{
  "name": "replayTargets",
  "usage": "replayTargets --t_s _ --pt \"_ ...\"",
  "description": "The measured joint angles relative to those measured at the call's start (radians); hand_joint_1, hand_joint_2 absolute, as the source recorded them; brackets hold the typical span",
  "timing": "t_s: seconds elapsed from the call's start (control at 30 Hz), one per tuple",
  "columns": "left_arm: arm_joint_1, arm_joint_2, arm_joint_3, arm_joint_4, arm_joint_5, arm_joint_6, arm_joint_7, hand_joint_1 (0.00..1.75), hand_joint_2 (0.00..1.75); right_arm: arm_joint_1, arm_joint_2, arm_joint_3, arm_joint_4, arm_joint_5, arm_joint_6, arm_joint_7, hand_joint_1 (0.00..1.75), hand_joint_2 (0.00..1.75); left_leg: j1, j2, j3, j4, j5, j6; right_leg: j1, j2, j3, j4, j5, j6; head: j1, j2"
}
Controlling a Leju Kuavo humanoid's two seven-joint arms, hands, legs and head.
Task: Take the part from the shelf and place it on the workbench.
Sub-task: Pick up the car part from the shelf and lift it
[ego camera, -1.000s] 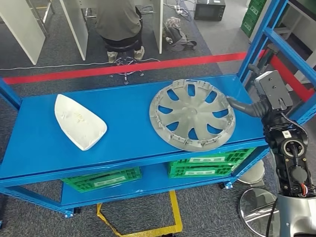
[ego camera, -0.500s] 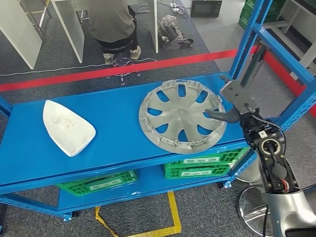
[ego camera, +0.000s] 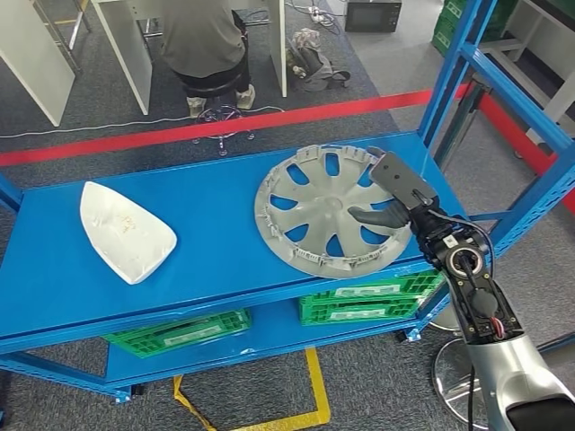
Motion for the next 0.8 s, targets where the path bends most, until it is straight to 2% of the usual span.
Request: replayTargets --t_s 0.23,0.47,0.63,0.8 --pt "0.0 0.0 0.005 0.0 0.011 0.0 -0.005 0.0 0.0 -0.018 0.0 0.034 0.008 0.034 -0.003 -0.002 0.0 1.75 0.0 0.0 0.0 0.0 0.0 0.0 -0.001 0.0 0.001 -0.001 0.0 0.0 0.0 0.0" --pt "0.004 0.0 0.01 0.0 0.021 -0.003 -0.014 0.0 0.0 -0.019 0.0 0.098 -0.059 0.054 0.018 0.06 0.0 1.75 0.0 0.0 0.0 0.0 0.0 0.0 -0.001 0.0 0.001 -0.002 0.0 0.0 0.0 0.0" --pt "0.004 0.0 0.015 0.0 0.021 -0.002 -0.014 0.0 0.0 -0.009 0.0 0.129 -0.1 0.058 0.025 0.075 0.0 1.75 0.0 0.0 0.0 0.0 0.0 0.0 -0.001 0.0 0.001 -0.002 0.0 0.0 -0.001 0.0" --pt "0.004 -0.002 0.026 0.0 0.025 0.0 -0.017 0.0 0.0 0.018 0.0 0.167 -0.128 0.114 0.026 0.102 0.0 1.75 0.0 0.0 0.0 0.0 0.0 0.0 -0.001 0.0 0.001 -0.002 0.0 0.0 -0.001 0.0"
